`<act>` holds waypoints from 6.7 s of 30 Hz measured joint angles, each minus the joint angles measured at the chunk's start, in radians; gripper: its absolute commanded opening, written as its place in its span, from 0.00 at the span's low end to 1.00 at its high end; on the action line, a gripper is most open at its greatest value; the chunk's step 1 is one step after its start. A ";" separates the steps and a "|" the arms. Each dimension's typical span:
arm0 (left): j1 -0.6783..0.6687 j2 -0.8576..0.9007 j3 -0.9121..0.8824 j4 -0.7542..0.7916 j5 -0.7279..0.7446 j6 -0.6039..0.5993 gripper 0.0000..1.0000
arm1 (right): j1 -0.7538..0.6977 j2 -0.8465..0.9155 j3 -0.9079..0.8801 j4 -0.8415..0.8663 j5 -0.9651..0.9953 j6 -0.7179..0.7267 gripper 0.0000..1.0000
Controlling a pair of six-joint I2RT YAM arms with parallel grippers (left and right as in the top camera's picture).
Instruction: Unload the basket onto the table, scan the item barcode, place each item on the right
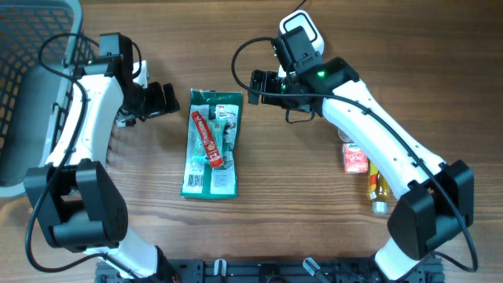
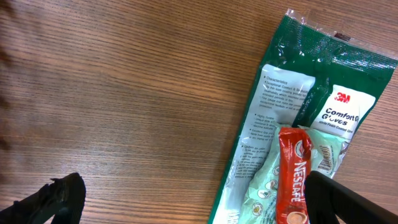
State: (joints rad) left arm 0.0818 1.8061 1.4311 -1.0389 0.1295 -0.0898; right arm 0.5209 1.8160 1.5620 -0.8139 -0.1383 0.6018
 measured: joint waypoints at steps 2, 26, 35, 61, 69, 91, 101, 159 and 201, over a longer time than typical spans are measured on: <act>0.000 0.000 0.000 0.000 0.000 0.000 1.00 | 0.000 0.000 -0.002 0.031 -0.003 0.000 1.00; 0.000 0.000 0.000 0.000 0.000 0.000 1.00 | 0.301 0.240 -0.011 0.071 -0.053 -0.062 0.43; 0.000 0.000 0.000 0.000 0.000 0.000 1.00 | 0.328 0.240 -0.011 0.098 -0.056 -0.065 0.43; 0.000 0.000 0.000 0.000 0.000 0.000 1.00 | 0.340 0.294 -0.011 0.096 -0.051 -0.076 0.06; 0.000 0.000 0.000 0.000 0.000 0.000 1.00 | 0.337 0.128 -0.009 -0.050 0.183 -0.107 0.04; 0.000 0.000 0.000 0.000 0.000 0.000 1.00 | 0.332 0.129 -0.437 0.143 0.866 -0.206 0.04; 0.000 0.000 0.000 0.000 0.000 0.000 1.00 | 0.261 0.129 -0.444 0.150 0.949 -0.232 0.06; 0.000 0.000 0.000 0.000 0.000 0.000 1.00 | -0.015 -0.001 -0.387 0.113 0.325 -0.089 0.05; 0.000 0.000 0.000 0.000 0.000 0.000 1.00 | 0.200 0.092 -0.393 0.343 -0.111 0.105 0.18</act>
State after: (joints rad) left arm 0.0814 1.8061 1.4311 -1.0389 0.1295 -0.0898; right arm 0.7212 1.9083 1.1694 -0.4706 -0.2497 0.7071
